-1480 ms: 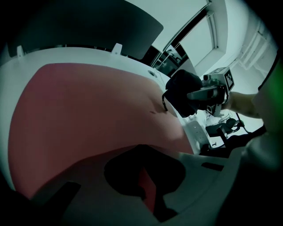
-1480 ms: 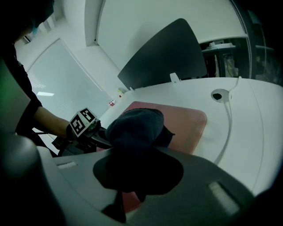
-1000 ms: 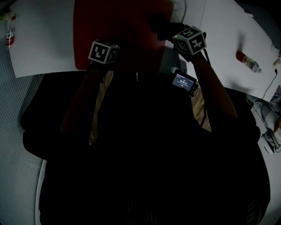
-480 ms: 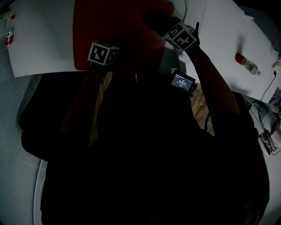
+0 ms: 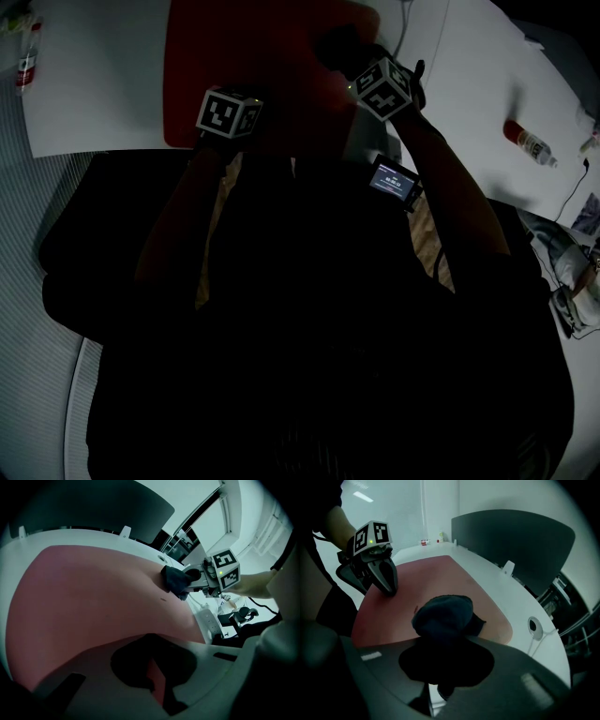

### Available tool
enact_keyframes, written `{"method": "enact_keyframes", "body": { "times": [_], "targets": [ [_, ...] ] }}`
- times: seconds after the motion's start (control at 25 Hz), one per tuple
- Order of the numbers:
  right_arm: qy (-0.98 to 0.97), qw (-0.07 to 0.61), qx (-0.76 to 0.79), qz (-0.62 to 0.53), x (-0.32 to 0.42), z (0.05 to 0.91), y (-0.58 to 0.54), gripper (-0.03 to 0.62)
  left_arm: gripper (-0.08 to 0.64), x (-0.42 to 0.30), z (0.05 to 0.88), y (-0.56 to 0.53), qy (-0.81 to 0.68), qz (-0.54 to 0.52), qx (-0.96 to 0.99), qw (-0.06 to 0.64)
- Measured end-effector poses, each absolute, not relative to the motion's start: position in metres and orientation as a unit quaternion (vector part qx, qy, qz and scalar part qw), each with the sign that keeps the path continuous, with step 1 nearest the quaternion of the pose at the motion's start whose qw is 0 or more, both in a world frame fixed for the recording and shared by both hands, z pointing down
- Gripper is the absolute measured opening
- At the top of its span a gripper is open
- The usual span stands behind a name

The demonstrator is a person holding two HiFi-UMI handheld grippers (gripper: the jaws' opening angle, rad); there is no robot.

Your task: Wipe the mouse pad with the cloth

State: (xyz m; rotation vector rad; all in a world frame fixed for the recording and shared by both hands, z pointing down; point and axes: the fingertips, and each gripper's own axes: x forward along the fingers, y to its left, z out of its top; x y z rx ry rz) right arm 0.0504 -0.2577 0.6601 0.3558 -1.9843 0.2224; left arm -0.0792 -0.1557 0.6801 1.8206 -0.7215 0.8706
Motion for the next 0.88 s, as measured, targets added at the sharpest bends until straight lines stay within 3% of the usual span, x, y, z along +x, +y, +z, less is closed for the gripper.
{"method": "enact_keyframes", "body": {
  "times": [0.16,0.4,0.56,0.72,0.88],
  "targets": [
    [-0.824,0.533,0.162,0.107,0.045,0.662,-0.244,0.067,0.008,-0.077,0.680,-0.153,-0.299,0.350,0.747,0.480],
    [-0.839,0.528,0.062,0.120,-0.012,0.658,-0.174,0.067,0.008,-0.078,0.674,-0.154,-0.305,0.364,0.742,0.473],
    [-0.837,0.545,-0.034,0.036,-0.028,0.664,-0.146,0.067,0.008,-0.079,0.675,-0.155,-0.296,0.362,0.745,0.475],
    [-0.840,0.535,-0.072,0.059,-0.020,0.664,-0.157,0.067,0.008,-0.078,0.674,-0.155,-0.298,0.359,0.743,0.480],
    [-0.838,0.541,0.009,0.069,0.014,0.664,-0.221,0.067,0.008,-0.078,0.678,-0.155,-0.305,0.357,0.741,0.481]
  ]
}}
